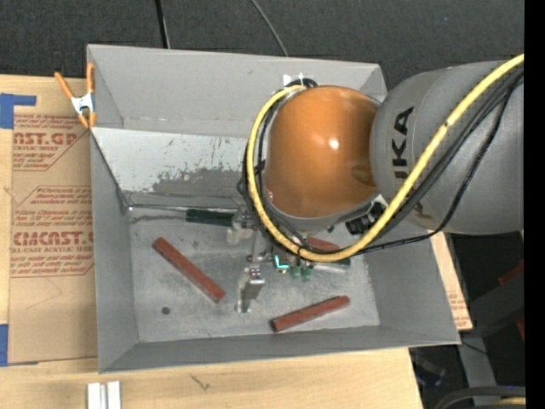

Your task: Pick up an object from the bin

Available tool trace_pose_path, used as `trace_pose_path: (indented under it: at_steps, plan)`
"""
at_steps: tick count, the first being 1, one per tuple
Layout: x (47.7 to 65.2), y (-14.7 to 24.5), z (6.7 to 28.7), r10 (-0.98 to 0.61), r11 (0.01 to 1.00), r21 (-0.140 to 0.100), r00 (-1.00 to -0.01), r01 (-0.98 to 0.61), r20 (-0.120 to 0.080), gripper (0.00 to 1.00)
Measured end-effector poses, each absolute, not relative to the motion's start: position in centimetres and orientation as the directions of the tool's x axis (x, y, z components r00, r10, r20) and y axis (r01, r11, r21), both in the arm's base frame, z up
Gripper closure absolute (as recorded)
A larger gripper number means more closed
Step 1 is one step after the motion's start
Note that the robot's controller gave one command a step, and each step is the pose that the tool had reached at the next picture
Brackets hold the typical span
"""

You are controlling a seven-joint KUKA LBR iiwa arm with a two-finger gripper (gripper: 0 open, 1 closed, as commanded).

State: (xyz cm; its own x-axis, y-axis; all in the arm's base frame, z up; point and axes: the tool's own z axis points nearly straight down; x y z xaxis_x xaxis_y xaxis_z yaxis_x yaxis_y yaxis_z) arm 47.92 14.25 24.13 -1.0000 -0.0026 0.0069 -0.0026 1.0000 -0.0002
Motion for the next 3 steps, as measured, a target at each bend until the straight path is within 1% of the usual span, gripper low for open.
trace_pose_path:
  at_steps: [1,2,3]
  plan:
    - [48.1,14.2,24.5,-0.001,1.000,0.001,-1.000,-0.001,0.000,0.00]
    - [48.6,13.2,20.2,0.029,1.000,0.004,-1.000,0.029,-0.009,0.00]
    - [50.7,13.9,15.0,0.193,0.981,0.001,-0.981,0.193,-0.001,0.00]
